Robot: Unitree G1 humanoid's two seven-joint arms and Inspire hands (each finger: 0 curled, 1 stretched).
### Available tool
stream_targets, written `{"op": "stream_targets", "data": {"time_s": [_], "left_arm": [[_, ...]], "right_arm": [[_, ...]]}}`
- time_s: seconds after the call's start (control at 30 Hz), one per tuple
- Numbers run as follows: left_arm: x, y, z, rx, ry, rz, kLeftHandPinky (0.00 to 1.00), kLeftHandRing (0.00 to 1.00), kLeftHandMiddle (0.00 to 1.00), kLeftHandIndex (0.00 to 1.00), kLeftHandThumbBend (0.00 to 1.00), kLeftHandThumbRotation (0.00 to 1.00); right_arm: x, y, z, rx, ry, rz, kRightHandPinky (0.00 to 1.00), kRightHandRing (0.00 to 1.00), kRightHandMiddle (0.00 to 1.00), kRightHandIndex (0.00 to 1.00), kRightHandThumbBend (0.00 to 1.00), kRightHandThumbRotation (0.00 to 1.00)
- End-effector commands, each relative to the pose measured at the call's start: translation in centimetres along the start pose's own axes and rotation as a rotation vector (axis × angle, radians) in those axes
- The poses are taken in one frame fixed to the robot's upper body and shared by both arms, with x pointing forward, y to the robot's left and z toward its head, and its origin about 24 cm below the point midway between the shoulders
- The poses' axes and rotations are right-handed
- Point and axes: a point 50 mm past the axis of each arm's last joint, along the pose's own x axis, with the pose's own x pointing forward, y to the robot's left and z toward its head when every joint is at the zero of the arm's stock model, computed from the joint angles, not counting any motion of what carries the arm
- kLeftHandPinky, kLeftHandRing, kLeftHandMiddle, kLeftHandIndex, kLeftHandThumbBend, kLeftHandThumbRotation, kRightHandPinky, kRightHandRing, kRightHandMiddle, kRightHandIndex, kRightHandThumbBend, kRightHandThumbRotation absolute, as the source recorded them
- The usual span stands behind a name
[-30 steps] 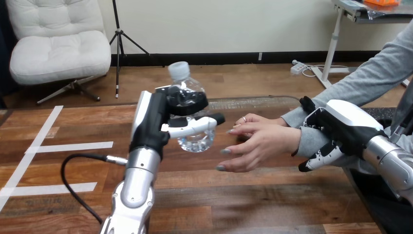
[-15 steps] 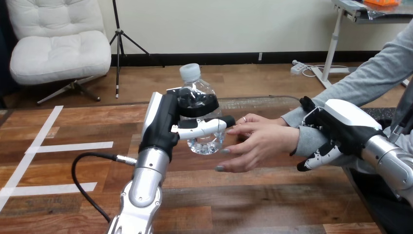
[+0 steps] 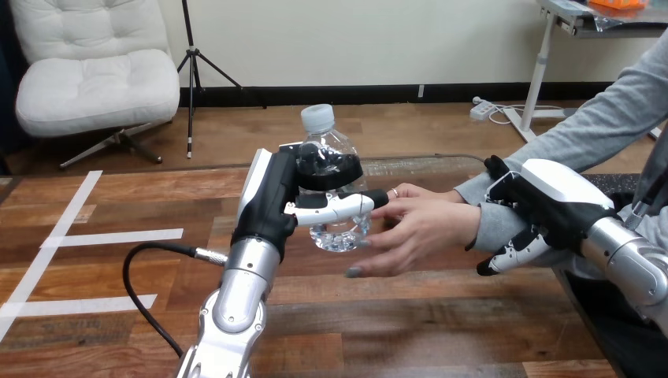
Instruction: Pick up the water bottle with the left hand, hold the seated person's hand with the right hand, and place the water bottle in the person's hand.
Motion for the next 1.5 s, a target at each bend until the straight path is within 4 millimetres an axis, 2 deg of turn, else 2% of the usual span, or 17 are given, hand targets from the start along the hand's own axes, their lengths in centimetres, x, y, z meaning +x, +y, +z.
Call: {"op": "stream_targets", "data": {"time_s": [0.0,1.47], "left_arm": [[1.7,-0.3,3.7,0.006,-0.153,-0.018,0.25,0.31,0.36,0.38,0.78,0.0],[0.9,-2.0,3.2,-0.007,-0.135,-0.112,0.26,0.32,0.36,0.38,0.76,0.0]], "right_arm": [[1.1,-2.0,2.1,0.033,-0.082,-0.105,0.26,0.28,0.33,0.34,0.85,0.0],[1.0,-2.0,2.1,0.035,-0.073,-0.104,0.26,0.29,0.34,0.35,0.85,0.0]]}}
